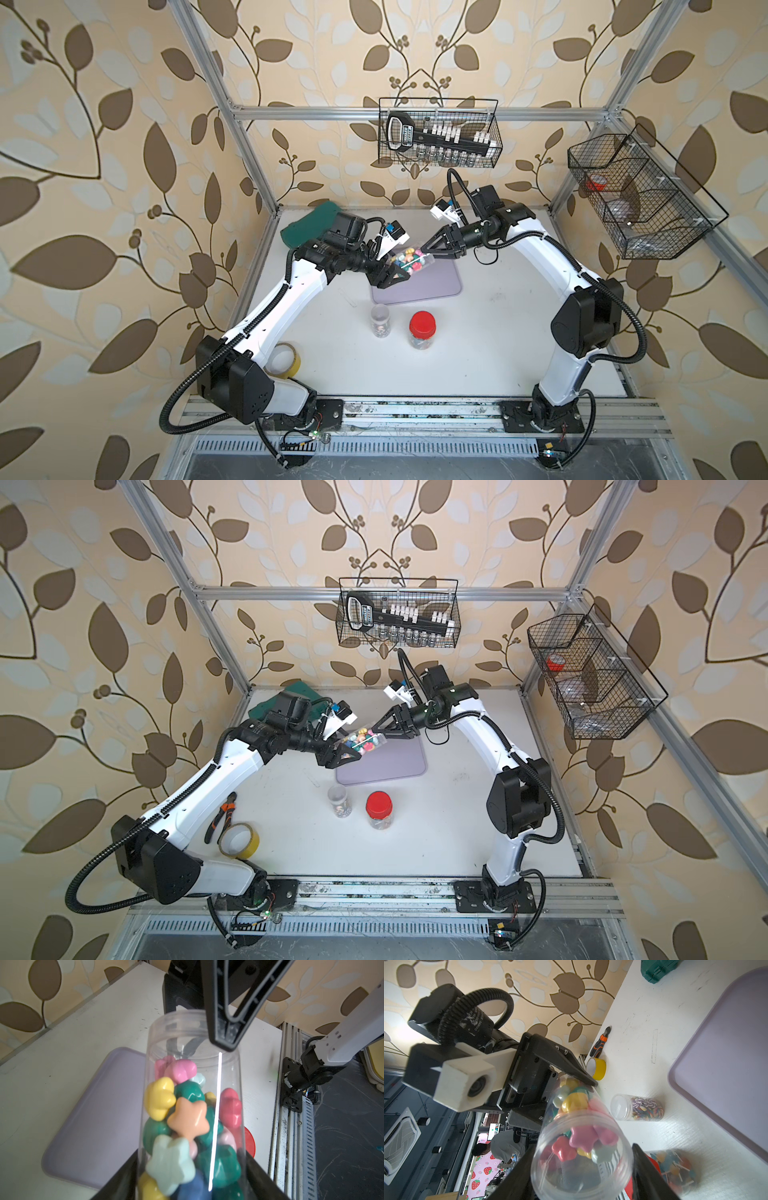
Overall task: Pour the candies out of the jar
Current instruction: Unscrew the lid from the jar.
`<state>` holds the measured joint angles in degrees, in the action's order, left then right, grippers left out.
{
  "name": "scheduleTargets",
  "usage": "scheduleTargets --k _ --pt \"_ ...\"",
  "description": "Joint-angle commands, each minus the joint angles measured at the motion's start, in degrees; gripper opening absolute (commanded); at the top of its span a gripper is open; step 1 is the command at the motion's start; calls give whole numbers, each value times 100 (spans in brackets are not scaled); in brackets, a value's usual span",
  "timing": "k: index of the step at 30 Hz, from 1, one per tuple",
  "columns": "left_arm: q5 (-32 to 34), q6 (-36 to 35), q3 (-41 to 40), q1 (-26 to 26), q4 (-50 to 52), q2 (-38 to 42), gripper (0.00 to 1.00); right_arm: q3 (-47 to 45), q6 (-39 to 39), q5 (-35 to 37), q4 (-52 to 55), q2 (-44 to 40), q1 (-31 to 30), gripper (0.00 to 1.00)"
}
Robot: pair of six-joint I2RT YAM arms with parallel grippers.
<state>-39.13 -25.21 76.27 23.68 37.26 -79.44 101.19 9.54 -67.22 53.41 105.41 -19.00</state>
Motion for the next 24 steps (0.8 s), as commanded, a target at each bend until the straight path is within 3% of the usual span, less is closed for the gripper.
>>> scheduleTargets --k 1,9,24 --pt "-516 135 46 31 -742 299 67 -134 -509 -317 38 -203 -50 43" --pt "-759 326 37 23 -1031 204 67 -513 -1047 -470 -294 -432 -49 37" --pt "-1368 798 95 22 -1550 -88 67 -793 -2285 -1360 -401 -643 -58 37"
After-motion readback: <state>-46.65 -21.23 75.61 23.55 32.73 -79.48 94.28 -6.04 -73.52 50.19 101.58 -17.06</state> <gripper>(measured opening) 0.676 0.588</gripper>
